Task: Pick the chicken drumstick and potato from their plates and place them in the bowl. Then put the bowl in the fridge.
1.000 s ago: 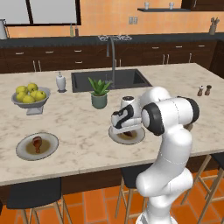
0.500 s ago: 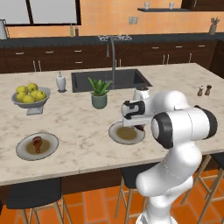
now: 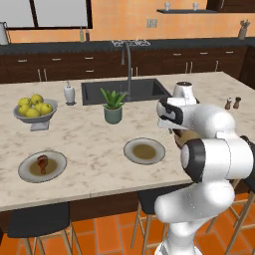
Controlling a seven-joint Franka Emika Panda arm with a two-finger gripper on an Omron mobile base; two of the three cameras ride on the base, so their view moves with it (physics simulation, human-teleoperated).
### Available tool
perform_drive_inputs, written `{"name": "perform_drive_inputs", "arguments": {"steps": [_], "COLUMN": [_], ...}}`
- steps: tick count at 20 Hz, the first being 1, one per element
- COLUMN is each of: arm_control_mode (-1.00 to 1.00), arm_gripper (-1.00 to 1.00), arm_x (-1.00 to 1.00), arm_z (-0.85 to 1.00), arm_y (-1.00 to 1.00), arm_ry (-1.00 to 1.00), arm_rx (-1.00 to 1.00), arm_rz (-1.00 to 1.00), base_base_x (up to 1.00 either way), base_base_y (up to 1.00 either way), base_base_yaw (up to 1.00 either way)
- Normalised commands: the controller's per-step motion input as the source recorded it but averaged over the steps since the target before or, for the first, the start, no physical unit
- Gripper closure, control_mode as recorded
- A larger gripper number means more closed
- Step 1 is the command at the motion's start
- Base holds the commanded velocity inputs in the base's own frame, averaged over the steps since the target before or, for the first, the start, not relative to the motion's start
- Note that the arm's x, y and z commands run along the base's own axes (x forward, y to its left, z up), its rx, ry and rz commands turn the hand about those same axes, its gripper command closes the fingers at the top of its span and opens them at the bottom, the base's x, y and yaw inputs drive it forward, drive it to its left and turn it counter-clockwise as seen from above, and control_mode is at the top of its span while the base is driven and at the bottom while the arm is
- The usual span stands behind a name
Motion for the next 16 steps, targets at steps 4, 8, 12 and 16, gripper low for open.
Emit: {"name": "perform_drive_inputs", "arguments": {"steps": [4,8,12,16], "arm_control_mode": [-1.00,-1.00,-1.00,-1.00], "arm_gripper": [1.00,1.00,1.00,-1.00], "arm_x": [0.02,0.13,0.02,0.03], "arm_z": [-0.10,-0.36,-0.75,-0.91], "arm_y": [-1.00,-1.00,-0.65,-0.08], "arm_ry": [0.17,0.04,0.00,0.01], "arm_rx": [-0.01,-0.01,-0.09,-0.04], "arm_rz": [-0.29,-0.13,0.00,0.00], "base_base_x": [0.00,0.00,0.00,0.00], "base_base_y": [0.00,0.00,0.00,0.00], "base_base_yaw": [0.00,0.00,0.00,0.00]}}
